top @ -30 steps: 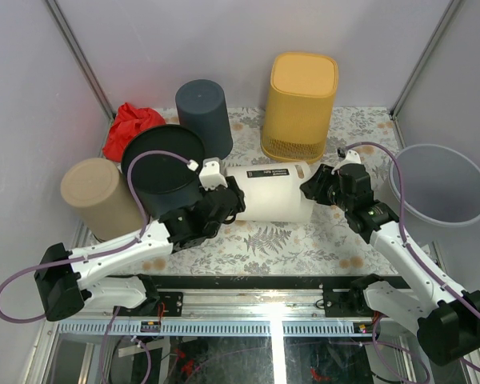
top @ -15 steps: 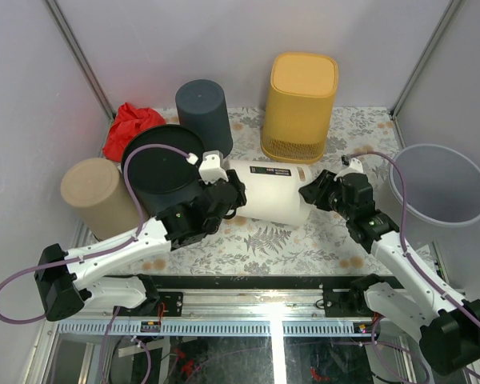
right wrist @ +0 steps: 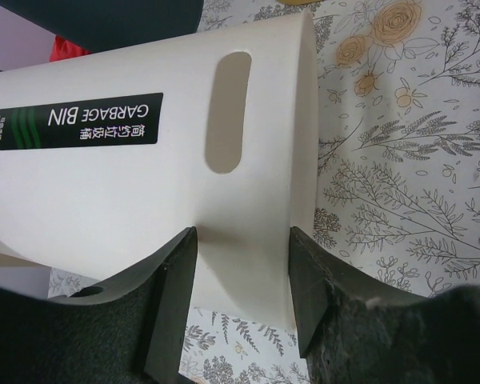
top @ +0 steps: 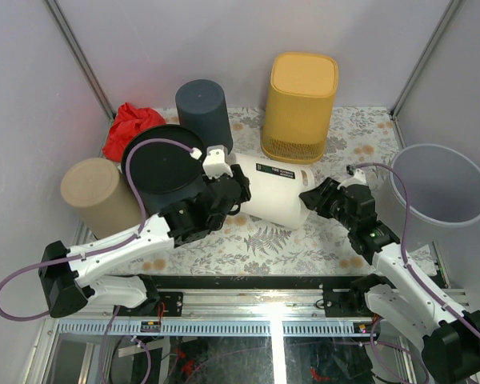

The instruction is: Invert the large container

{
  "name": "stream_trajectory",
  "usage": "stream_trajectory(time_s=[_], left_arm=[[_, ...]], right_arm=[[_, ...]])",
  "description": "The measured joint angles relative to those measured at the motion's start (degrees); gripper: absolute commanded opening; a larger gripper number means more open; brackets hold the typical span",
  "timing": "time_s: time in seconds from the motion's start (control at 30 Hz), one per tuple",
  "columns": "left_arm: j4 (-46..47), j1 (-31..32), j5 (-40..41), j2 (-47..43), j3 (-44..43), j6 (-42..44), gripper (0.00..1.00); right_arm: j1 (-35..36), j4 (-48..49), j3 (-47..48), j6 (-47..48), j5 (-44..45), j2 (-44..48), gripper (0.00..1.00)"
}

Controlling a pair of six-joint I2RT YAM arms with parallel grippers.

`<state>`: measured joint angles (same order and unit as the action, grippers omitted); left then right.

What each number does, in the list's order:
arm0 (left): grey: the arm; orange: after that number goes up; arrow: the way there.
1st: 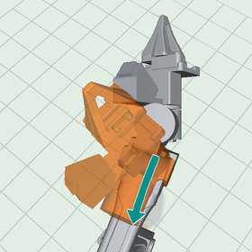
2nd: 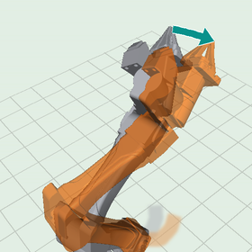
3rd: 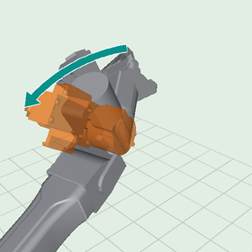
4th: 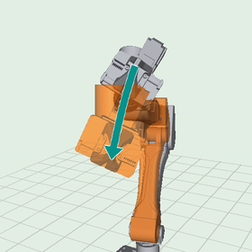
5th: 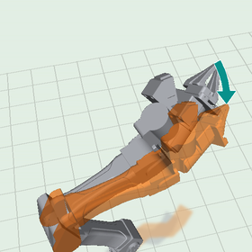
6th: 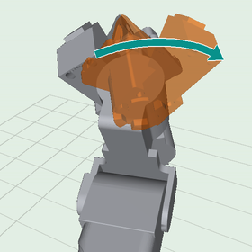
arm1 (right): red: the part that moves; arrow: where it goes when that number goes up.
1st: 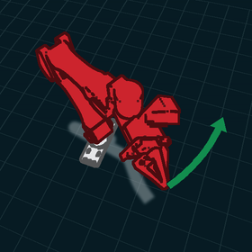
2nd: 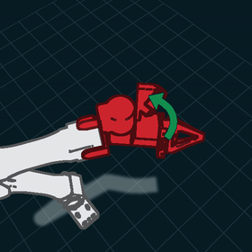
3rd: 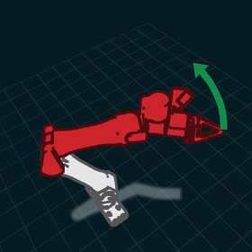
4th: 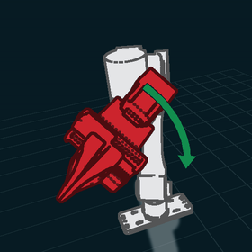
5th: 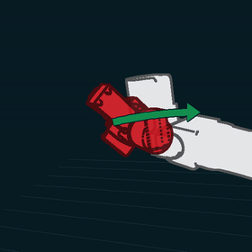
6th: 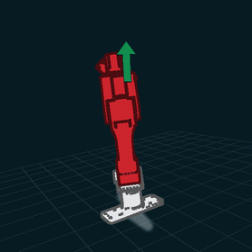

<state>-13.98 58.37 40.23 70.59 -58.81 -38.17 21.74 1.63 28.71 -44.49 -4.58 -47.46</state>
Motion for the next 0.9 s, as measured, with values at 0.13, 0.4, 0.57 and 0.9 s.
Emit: stream_trajectory(time_s=[0.13, 0.4, 0.57, 0.9], left_arm=[[0.0, 0.3, 0.7, 0.7, -0.7, 0.6, 0.48], [0.0, 1.2, 2.2, 2.3, -2.9, 1.6, 0.48], [-0.1, 1.9, 3.0, 3.2, -4.7, 2.1, 0.48], [0.1, 4.7, 5.0, 6.3, -8.8, 3.0, 0.48]], right_arm=[[0.0, 0.8, -1.0, -0.7, 0.0, 0.7, 0.54], [0.0, 1.6, -2.4, -1.6, 0.4, 2.4, 0.54], [0.0, 0.2, -2.8, -1.6, 0.6, 4.4, 0.54], [0.0, -3.1, -5.0, -1.7, 0.4, 7.3, 0.55]])
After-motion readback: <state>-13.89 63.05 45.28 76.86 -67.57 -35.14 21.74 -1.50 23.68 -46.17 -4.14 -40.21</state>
